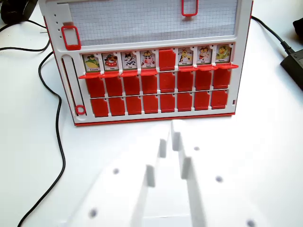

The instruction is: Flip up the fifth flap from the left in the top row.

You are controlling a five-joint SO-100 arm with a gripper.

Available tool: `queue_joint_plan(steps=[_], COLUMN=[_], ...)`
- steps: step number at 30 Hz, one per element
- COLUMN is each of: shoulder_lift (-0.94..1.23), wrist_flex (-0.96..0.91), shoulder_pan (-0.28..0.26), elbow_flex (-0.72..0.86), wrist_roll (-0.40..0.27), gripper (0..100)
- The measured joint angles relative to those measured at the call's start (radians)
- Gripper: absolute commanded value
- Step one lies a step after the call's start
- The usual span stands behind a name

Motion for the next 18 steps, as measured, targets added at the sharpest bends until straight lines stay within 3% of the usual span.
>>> queue_joint_plan(steps=[10,18], shoulder_lift=[0.19,0.215], wrist_flex=[0.014,0.002], shoulder_pan=[0.017,0.017], elbow_flex=[0.179,0.202], wrist_roll=[-0.021,-0.021], gripper=[0,0])
